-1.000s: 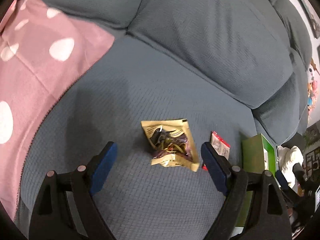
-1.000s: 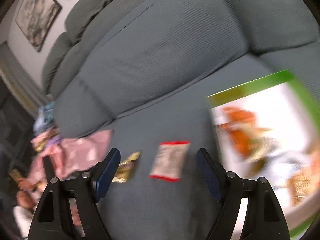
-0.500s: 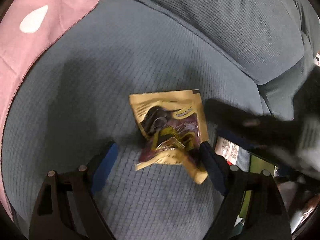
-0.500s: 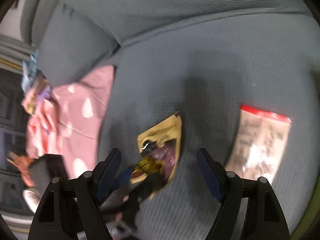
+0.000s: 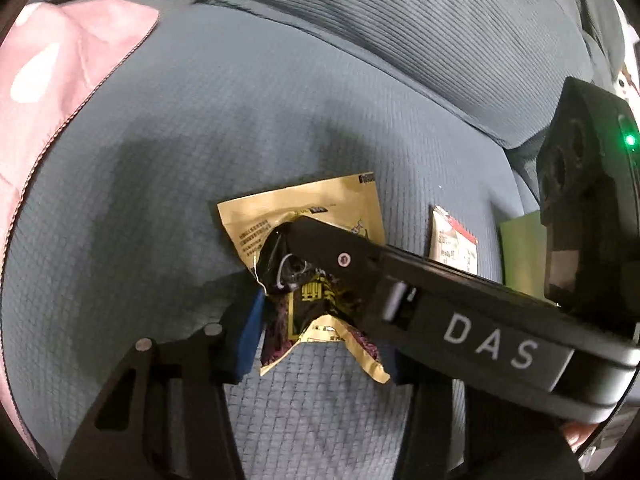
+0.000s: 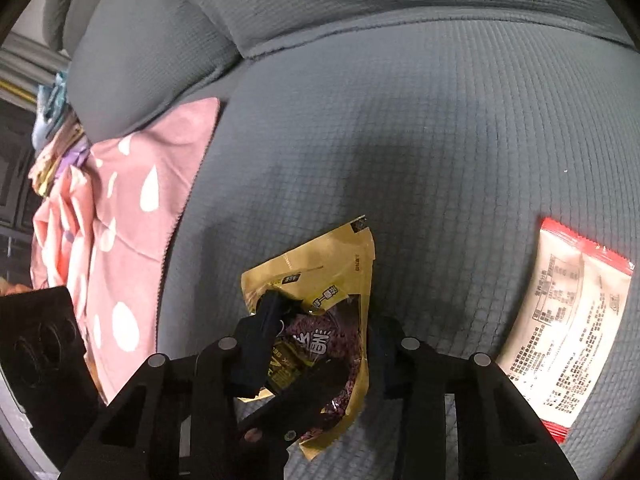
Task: Organize snacks
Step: 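Lift the gold candy pack with the right gripper toward the box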
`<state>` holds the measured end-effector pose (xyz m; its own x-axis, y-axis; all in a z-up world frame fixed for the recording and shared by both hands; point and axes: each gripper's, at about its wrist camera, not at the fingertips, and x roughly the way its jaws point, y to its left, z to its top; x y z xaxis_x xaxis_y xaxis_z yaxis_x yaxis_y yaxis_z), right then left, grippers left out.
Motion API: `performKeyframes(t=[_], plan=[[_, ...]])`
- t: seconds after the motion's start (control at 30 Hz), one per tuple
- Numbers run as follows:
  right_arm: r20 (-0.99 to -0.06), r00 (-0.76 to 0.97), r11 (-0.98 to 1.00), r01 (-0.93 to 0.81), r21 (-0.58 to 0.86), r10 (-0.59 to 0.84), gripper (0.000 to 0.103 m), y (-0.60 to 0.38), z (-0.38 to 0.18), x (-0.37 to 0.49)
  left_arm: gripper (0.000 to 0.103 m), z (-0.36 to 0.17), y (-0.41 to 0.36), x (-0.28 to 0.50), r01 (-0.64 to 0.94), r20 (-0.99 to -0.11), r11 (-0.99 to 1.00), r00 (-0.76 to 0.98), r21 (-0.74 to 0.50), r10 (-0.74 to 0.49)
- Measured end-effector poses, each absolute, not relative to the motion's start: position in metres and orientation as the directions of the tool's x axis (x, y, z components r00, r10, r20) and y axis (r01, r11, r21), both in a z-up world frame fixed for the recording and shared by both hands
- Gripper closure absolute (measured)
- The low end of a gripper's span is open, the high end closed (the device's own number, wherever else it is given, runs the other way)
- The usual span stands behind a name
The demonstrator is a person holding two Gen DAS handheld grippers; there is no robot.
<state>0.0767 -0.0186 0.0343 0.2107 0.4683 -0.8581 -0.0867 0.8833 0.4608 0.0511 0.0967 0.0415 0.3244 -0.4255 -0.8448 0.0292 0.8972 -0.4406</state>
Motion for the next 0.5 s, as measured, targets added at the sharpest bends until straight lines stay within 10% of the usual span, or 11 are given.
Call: performKeyframes(t=[0.5], plan=[[-0.754,0.465,0.882,-0.159,0.444,0.464,0.061,-0.047,0.091,0.025,0.059,0.082,0.063,0.008,0.213,-0.741,0.89,0.494,-0.404,-0.455]])
